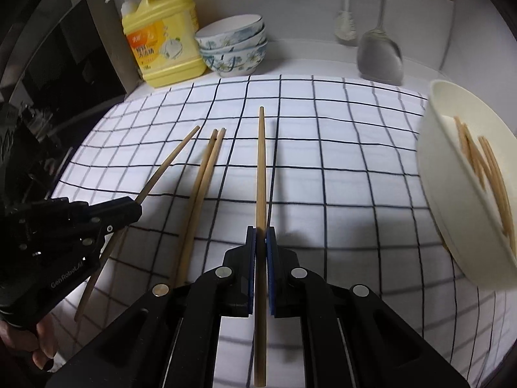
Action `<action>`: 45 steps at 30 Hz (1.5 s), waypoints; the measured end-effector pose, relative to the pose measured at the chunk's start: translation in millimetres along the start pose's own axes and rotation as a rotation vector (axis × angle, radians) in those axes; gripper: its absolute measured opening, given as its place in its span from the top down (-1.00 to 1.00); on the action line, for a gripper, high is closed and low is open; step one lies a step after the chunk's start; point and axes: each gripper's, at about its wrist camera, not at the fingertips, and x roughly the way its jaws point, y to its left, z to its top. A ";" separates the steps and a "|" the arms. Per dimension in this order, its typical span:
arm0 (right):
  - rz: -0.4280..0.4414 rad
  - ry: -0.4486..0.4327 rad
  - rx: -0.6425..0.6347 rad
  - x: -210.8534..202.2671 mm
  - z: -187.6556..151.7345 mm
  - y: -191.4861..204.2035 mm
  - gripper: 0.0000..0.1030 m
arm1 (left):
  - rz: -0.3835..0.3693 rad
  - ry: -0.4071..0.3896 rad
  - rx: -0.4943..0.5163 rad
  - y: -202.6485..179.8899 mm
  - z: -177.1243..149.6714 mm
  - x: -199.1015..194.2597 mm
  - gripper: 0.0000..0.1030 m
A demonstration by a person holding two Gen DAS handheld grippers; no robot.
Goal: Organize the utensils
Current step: 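Close the right tool on the chopstick and lift it, then carry the chopstick over the cream basin with the right tool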
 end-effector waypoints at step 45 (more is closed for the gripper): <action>-0.079 -0.134 0.396 -101.6 14.8 -301.4 0.88 | -0.232 0.032 0.148 -272.4 167.2 58.2 0.86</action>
